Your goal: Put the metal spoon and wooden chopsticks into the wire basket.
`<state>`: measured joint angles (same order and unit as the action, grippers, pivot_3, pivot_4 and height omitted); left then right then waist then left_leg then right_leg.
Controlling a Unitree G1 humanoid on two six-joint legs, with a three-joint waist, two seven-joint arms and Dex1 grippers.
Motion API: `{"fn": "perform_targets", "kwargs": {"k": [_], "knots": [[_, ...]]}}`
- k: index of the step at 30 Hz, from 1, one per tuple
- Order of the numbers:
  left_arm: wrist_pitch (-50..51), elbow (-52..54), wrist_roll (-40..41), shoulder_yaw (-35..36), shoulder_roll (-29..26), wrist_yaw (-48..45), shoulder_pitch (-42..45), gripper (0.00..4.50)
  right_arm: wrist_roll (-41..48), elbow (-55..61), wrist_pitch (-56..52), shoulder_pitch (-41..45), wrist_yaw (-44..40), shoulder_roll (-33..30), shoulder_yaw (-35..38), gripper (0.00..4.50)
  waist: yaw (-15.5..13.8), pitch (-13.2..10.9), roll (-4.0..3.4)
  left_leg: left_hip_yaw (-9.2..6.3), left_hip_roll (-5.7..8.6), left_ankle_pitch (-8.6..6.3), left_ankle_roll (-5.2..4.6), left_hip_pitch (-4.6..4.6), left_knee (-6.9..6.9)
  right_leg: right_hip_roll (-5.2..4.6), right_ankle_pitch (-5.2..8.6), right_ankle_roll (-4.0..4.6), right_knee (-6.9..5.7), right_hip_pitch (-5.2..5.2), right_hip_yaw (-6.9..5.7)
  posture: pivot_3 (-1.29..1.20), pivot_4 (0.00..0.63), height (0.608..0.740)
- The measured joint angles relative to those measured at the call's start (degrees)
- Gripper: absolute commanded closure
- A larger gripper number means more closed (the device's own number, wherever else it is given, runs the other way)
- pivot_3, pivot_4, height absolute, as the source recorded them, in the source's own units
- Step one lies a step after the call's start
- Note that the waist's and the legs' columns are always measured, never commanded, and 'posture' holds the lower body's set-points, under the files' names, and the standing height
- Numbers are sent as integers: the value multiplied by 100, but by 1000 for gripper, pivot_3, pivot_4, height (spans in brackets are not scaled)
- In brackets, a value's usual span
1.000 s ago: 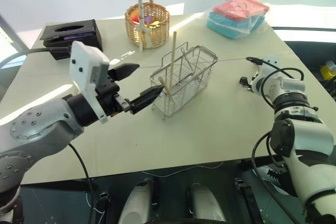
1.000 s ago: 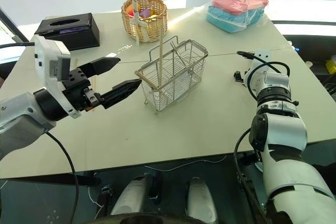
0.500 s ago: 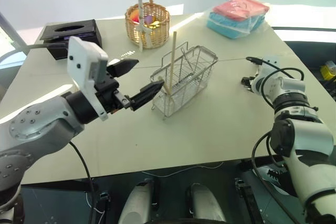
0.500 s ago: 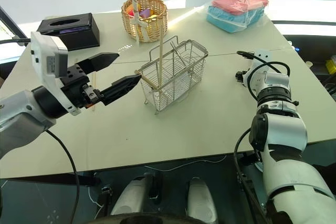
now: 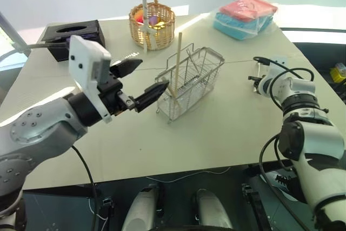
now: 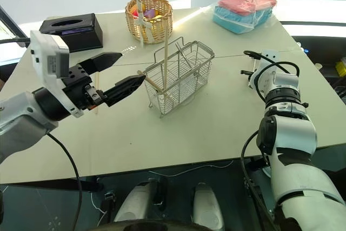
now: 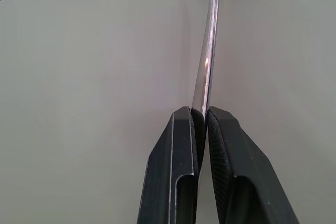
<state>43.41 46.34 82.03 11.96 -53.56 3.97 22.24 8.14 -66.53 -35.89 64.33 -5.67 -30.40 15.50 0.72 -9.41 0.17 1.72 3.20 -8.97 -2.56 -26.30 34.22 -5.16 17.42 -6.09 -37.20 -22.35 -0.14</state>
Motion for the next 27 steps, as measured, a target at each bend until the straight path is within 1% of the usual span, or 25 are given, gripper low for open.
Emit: {"fn": "perform_targets", "kwargs": {"k": [2,7,14,25,27], "knots": [[0,-10,-3,-24,29,-2,7,0,-7,98,-20,-6,-93,26,-64,4060,5,0,0,0,0,0,0,0,0,0,0,0,-1,-2,0,0,150,740],[1,-37,-43,-173,115,-40,71,0,-13,785,-28,-10,-267,172,-235,4060,6,0,0,0,0,2,3,0,0,1,-2,-3,-8,-5,0,0,150,740],[0,-136,-271,-220,272,-220,105,0,4,1657,-66,-20,-227,200,-291,4060,-15,0,0,0,0,-2,-2,0,0,1,-1,-3,-8,-4,0,0,150,740],[3,-277,-641,-234,472,-526,227,0,4,1590,-5,-128,-135,189,-187,4060,1,0,0,-1,0,-1,-1,0,0,2,-2,-3,-8,-5,0,0,150,740],[4,-278,-664,-234,505,-542,227,0,5,1449,8,-125,-155,190,-177,3541,1,0,0,0,0,-1,-1,0,0,2,-2,-3,-8,-5,0,0,150,740]]}}
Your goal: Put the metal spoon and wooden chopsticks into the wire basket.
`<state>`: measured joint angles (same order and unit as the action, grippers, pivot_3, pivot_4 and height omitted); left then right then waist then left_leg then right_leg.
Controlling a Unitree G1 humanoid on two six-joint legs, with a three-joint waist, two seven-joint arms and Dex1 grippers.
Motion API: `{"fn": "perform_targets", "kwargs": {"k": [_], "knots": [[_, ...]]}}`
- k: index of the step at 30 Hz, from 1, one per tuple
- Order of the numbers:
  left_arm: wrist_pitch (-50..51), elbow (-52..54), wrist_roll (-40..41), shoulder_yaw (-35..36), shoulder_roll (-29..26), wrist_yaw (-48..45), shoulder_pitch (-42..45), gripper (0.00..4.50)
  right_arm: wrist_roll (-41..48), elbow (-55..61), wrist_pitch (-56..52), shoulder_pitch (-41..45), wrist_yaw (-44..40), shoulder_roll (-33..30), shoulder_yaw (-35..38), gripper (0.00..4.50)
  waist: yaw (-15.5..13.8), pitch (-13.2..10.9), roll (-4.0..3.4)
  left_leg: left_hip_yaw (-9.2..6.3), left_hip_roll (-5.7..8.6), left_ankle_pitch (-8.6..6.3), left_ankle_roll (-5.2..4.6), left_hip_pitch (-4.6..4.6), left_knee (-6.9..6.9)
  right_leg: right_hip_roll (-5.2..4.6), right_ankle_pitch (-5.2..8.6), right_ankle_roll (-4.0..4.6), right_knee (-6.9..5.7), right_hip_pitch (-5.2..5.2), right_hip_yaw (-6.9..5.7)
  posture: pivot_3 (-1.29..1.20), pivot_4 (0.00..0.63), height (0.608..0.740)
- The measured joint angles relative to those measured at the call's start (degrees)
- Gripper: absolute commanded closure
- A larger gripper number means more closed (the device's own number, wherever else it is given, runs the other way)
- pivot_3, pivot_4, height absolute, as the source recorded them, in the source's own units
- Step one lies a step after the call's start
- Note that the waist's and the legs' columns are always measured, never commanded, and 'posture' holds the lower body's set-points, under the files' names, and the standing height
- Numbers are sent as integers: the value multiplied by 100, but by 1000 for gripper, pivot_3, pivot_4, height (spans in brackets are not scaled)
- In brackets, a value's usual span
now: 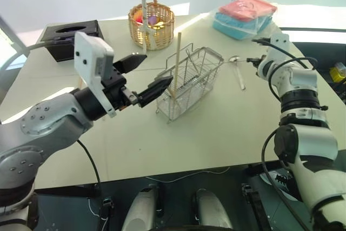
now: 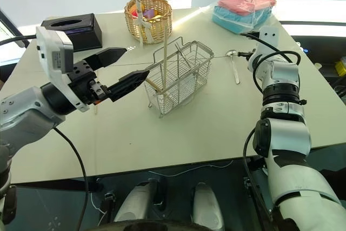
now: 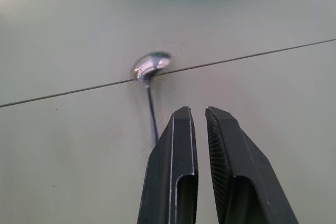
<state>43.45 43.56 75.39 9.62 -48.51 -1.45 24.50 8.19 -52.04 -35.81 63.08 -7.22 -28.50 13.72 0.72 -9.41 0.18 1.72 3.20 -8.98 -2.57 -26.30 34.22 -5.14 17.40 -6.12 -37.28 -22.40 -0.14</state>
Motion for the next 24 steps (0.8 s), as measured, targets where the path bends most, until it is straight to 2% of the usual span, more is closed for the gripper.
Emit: {"fn": "perform_targets", "kwargs": {"k": [2,7,8,24], "knots": [[1,1,-14,0,18,-14,0,0,2,-160,16,19,-37,1,3,2738,-5,0,0,0,0,0,0,0,0,0,0,0,0,0,0,0,150,740],[5,9,-40,4,21,-6,-14,0,-12,-537,68,99,-249,0,-36,121,3,0,0,0,0,0,-1,0,0,0,0,0,0,0,0,0,150,740],[5,10,-39,4,21,5,-15,0,-14,-593,71,104,-316,0,-53,18,3,0,0,0,0,0,0,0,0,0,0,0,0,0,0,0,150,740],[12,251,32,57,-55,235,-360,0,-197,-1683,591,277,-795,165,-332,18,3,0,0,-1,0,3,6,0,0,0,0,0,0,0,0,0,150,740]]}}
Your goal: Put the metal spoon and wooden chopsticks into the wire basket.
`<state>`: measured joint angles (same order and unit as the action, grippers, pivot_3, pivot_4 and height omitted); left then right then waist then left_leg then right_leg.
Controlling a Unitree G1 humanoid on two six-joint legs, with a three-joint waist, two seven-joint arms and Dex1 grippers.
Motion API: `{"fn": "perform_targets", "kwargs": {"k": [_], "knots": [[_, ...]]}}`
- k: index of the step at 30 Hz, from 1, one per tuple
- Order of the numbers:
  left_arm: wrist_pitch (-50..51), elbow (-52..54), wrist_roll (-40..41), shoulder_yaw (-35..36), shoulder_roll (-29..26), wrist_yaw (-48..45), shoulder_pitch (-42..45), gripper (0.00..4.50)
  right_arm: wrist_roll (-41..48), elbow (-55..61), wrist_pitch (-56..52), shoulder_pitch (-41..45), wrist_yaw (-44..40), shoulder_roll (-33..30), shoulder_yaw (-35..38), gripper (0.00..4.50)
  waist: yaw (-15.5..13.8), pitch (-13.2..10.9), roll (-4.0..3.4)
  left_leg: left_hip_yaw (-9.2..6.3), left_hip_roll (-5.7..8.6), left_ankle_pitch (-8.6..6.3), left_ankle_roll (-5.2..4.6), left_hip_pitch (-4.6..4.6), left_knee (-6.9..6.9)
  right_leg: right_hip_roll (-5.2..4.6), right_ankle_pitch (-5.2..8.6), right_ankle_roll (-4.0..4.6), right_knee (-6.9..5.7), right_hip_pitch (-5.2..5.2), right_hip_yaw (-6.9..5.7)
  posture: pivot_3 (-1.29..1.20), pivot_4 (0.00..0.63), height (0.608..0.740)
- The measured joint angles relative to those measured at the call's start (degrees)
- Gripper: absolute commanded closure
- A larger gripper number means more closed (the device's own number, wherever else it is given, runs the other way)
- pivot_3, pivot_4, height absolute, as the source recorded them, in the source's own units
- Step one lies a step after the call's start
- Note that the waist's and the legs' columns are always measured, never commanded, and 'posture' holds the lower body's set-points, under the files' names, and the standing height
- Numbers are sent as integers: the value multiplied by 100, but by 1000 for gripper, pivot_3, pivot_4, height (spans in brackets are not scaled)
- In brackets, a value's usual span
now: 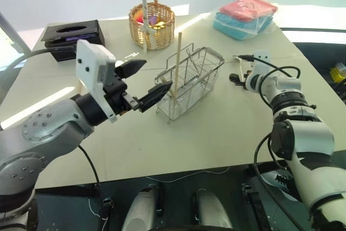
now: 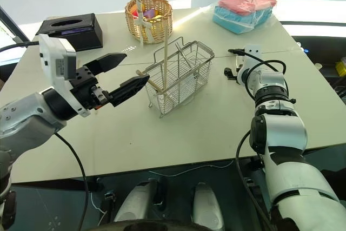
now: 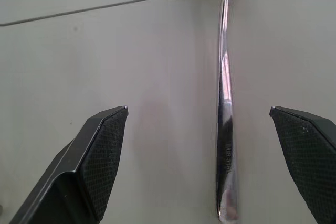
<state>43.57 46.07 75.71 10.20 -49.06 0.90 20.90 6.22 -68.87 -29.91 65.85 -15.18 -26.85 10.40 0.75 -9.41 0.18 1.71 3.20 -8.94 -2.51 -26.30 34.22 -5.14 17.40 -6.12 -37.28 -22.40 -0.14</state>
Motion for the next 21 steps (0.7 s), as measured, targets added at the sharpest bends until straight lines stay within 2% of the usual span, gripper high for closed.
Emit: {"fn": "perform_targets", "kwargs": {"k": [21], "knots": [[-18,191,283,200,-162,326,-242,0,96,-174,-61,80,-136,0,214,18,6,0,0,-2,0,-3,-2,0,0,0,0,1,0,0,0,0,150,740]]}}
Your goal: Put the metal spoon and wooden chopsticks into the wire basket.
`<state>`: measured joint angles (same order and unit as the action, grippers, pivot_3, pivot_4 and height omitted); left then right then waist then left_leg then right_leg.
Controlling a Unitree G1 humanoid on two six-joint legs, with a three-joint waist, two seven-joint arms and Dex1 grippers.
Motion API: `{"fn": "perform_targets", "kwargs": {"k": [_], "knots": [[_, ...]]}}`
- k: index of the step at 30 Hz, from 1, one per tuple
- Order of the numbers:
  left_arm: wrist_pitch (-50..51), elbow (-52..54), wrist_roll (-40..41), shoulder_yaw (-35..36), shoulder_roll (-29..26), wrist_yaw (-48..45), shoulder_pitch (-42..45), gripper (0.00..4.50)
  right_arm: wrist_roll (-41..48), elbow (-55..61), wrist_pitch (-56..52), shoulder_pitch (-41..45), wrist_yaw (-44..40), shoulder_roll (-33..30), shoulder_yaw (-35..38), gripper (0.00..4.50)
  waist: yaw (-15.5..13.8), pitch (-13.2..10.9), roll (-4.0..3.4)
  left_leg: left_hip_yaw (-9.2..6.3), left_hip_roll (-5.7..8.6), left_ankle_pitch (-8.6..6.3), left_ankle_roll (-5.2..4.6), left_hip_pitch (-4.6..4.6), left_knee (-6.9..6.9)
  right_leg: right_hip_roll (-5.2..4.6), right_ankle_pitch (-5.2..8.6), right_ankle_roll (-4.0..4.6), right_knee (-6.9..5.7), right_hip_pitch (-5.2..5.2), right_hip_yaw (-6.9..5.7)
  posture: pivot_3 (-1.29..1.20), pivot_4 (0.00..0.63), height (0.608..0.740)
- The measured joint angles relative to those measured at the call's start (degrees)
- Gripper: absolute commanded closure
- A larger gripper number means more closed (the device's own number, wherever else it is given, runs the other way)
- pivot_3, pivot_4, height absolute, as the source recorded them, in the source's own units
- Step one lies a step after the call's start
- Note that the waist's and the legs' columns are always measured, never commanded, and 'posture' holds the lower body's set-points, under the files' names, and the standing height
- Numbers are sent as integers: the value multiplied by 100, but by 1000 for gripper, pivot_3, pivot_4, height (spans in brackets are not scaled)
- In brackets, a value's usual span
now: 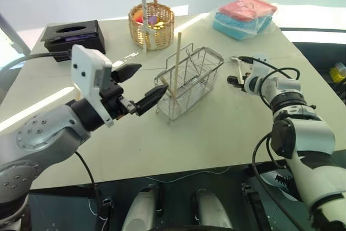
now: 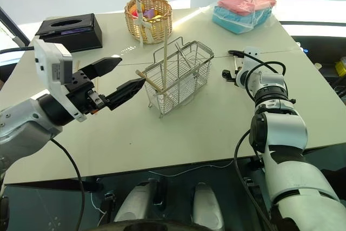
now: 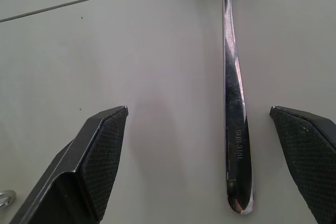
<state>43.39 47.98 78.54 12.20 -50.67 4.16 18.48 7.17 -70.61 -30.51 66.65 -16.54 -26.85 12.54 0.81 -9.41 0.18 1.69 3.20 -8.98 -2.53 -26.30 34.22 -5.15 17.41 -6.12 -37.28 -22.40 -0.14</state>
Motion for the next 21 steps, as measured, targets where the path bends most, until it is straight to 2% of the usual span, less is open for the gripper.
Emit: {"fn": "perform_targets", "kwargs": {"k": [2,5,10,21], "knots": [[0,0,-2,0,0,4,0,0,0,0,-1,0,-3,0,0,18,0,0,0,0,0,0,0,0,0,0,0,0,0,0,0,0,150,740],[0,0,-3,0,0,11,0,0,0,0,-1,0,-2,1,2,870,1,0,0,0,0,0,0,0,0,0,0,0,0,0,0,0,150,740],[-1,0,-5,-1,1,37,4,0,-52,0,-13,0,-40,28,-94,3487,0,0,0,0,0,-1,0,0,0,0,0,1,0,0,0,0,150,740],[-17,0,-1,-2,7,186,29,0,-101,0,-118,39,-62,41,-140,3487,-2,0,0,0,0,-2,0,0,0,0,0,1,0,-1,0,0,150,740]]}}
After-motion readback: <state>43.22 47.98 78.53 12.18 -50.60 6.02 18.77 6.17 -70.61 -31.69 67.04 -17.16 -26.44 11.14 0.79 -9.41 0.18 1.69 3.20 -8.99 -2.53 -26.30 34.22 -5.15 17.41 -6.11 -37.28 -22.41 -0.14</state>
